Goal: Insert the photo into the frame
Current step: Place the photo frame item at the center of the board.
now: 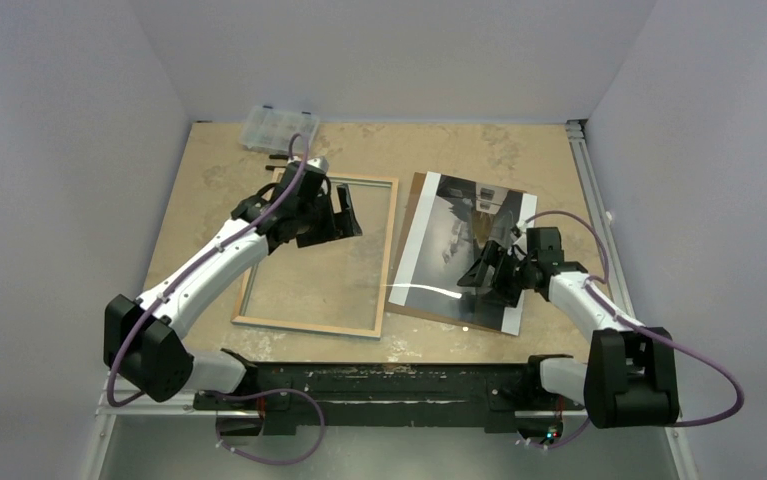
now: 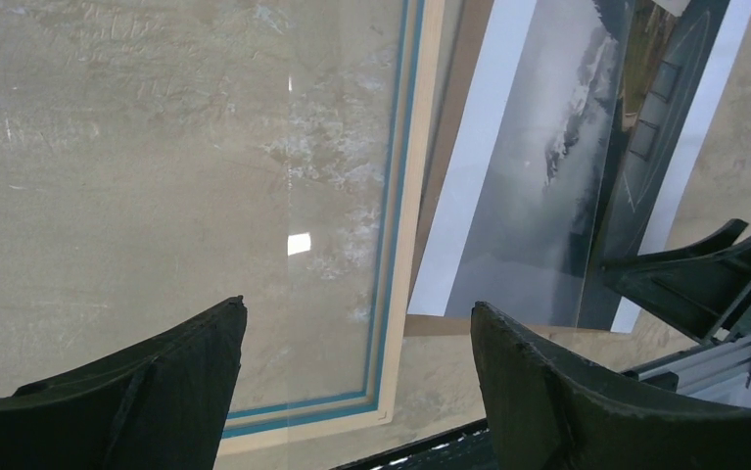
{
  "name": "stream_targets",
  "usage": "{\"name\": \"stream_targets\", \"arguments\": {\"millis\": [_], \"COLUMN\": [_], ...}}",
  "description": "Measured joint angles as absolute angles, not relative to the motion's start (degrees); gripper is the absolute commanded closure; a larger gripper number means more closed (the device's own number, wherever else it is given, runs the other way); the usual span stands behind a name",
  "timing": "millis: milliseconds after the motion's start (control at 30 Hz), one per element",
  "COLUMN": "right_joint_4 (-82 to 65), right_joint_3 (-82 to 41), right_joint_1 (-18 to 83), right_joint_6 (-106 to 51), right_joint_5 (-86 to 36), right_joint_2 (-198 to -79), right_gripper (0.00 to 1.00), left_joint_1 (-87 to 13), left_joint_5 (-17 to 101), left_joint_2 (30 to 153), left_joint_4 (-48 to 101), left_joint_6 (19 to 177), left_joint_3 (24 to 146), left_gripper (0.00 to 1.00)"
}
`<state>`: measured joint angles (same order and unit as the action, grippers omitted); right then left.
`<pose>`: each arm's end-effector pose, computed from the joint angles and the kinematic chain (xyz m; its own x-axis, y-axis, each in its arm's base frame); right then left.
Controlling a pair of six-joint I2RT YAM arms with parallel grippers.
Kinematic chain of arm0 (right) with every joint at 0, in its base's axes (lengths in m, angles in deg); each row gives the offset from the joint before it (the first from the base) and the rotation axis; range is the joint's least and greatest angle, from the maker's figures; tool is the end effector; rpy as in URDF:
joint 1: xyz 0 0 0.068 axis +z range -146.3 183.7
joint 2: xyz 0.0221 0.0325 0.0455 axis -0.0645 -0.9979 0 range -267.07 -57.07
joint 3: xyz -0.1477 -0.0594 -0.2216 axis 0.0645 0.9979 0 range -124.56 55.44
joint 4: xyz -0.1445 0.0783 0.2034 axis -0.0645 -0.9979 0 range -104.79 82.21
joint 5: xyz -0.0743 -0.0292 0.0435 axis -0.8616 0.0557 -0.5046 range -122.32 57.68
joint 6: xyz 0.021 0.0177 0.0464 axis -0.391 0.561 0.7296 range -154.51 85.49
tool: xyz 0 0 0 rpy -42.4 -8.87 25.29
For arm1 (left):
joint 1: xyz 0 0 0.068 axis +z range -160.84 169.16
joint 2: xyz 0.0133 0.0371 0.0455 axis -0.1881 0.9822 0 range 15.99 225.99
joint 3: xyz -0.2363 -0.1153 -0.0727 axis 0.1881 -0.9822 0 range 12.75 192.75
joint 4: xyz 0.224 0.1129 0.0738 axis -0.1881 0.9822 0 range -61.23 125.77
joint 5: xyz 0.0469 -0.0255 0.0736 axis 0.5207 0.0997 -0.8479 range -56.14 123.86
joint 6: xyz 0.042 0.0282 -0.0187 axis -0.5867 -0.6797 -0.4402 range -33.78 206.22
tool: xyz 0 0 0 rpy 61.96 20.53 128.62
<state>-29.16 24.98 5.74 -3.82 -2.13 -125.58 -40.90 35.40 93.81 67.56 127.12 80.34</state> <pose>0.2057 0.0252 0.1652 -0.8861 0.4099 -0.2165 0.1928 0.7506 0.6320 0.2488 -0.1451 0.3044 -0.8316 -0.2750 -0.4825 -0.0379 0.8949 -0.4447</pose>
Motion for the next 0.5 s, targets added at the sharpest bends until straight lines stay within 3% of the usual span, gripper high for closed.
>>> {"name": "stream_targets", "arguments": {"millis": [200,500], "right_joint_4": [-31.2,-24.5], "right_joint_3": [20.1,17.1], "right_joint_1": [5.8,5.9], "right_joint_6": [-6.2,-5.0], "right_joint_5": [-10.2,-7.7], "right_joint_2": [-125.6,-136.2], "right_gripper": [0.13,0.16], "left_joint_1": [-40.5,-39.0], "left_joint_5": [34.9,36.7], "left_joint_2": [96.8,101.0], "left_joint_4": [68.0,65.5], "left_joint_6": [127.1,127.6], "left_joint_3": [80.3,75.1], "left_gripper": [0.2,0.36]}}
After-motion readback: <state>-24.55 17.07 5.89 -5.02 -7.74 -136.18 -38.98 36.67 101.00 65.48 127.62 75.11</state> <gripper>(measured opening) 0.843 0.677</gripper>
